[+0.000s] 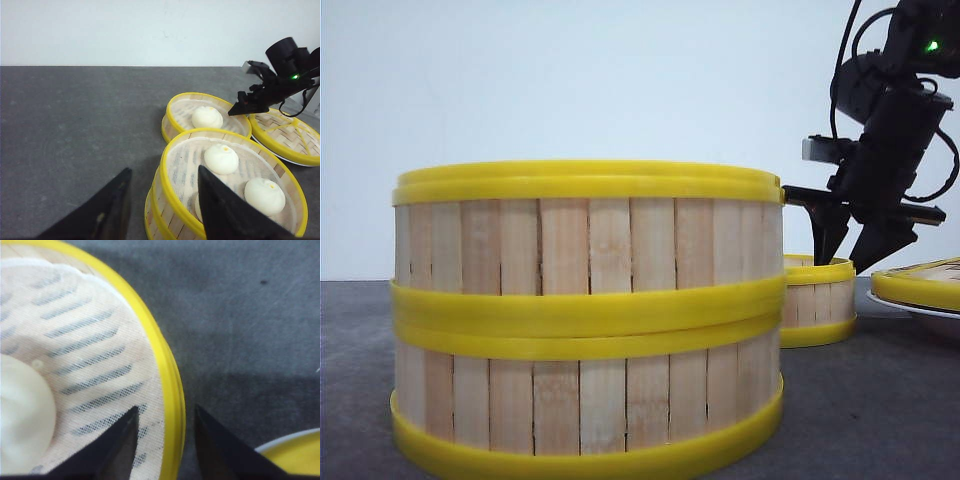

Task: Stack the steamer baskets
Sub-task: 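Reach the right gripper to the remaining bun basket and grip its rim, then lift the basket with the right gripper and carry it over the stack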

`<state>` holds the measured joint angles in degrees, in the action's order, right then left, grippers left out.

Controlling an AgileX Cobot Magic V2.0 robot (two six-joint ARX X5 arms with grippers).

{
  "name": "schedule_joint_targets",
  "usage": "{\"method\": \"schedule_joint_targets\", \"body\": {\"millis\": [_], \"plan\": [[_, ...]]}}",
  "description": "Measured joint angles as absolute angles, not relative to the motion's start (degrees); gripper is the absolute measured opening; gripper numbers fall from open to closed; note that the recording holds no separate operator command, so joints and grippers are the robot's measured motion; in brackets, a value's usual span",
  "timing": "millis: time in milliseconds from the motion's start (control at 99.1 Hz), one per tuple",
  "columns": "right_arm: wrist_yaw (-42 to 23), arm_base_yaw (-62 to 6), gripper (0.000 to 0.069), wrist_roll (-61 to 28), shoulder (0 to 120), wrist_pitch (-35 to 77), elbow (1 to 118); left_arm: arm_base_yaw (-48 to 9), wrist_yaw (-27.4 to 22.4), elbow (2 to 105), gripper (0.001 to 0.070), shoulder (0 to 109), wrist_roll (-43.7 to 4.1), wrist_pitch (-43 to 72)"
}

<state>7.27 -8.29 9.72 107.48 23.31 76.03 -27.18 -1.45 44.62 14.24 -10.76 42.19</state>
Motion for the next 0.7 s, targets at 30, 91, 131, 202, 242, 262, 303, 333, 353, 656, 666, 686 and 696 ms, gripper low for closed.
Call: {"method": "schedule_joint_targets", "body": {"millis": [30, 91, 131, 202, 242, 262, 303, 333, 353, 656, 666, 686, 696], "plan": [[7.2, -8.4, 0.0195, 10.0, 107.7, 23.2, 76.0, -27.2, -1.5, 44.6, 0.0239, 14.2, -10.8, 42.2], [6.9, -8.6, 0.019, 10.5, 107.9, 23.1, 76.0, -27.2, -1.5, 44.6, 0.0239, 14.2, -10.8, 42.2], [6.6, -8.6, 0.0182, 10.8, 108.1, 22.6, 76.0, -27.2, -1.5, 44.6, 0.0239, 14.2, -10.8, 42.2], [6.2, -8.7, 0.0148, 11.0, 108.5, 22.2, 76.1, -27.2, -1.5, 44.6, 0.0239, 14.2, -10.8, 42.2], [6.1, -8.7, 0.0124, 11.0, 108.7, 22.1, 76.1, -27.2, -1.5, 44.6, 0.0239, 14.2, -10.8, 42.2], [5.9, -8.8, 0.0113, 11.0, 108.9, 22.0, 76.1, -27.2, -1.5, 44.6, 0.0239, 14.2, -10.8, 42.2], [5.8, -8.9, 0.0087, 11.2, 109.1, 21.9, 76.1, -27.2, -1.5, 44.6, 0.0239, 14.2, -10.8, 42.2], [5.7, -8.9, 0.0069, 11.3, 109.3, 21.7, 76.1, -27.2, -1.5, 44.6, 0.0239, 14.2, -10.7, 42.2], [5.6, -8.8, 0.0058, 11.4, 109.4, 21.5, 76.1, -27.2, -1.5, 44.6, 0.0239, 14.2, -10.7, 42.2], [5.3, -9.0, 0.0027, 15.3, 110.0, 21.3, 78.7, -27.2, -1.5, 44.6, 0.0239, 14.2, -10.3, 42.2], [5.3, -9.0, 0.0027, 15.3, 110.0, 21.6, 79.0, -27.2, -1.5, 44.6, 0.0239, 14.2, -10.3, 42.2], [5.3, -9.0, 0.0027, 15.4, 110.0, 22.0, 79.8, -27.2, -1.5, 44.6, 0.0239, 14.2, -10.2, 42.2], [5.3, -9.0, 0.0027, 15.4, 110.0, 22.2, 80.2, -27.2, -1.5, 44.6, 0.0239, 14.2, -10.2, 42.2]]}}
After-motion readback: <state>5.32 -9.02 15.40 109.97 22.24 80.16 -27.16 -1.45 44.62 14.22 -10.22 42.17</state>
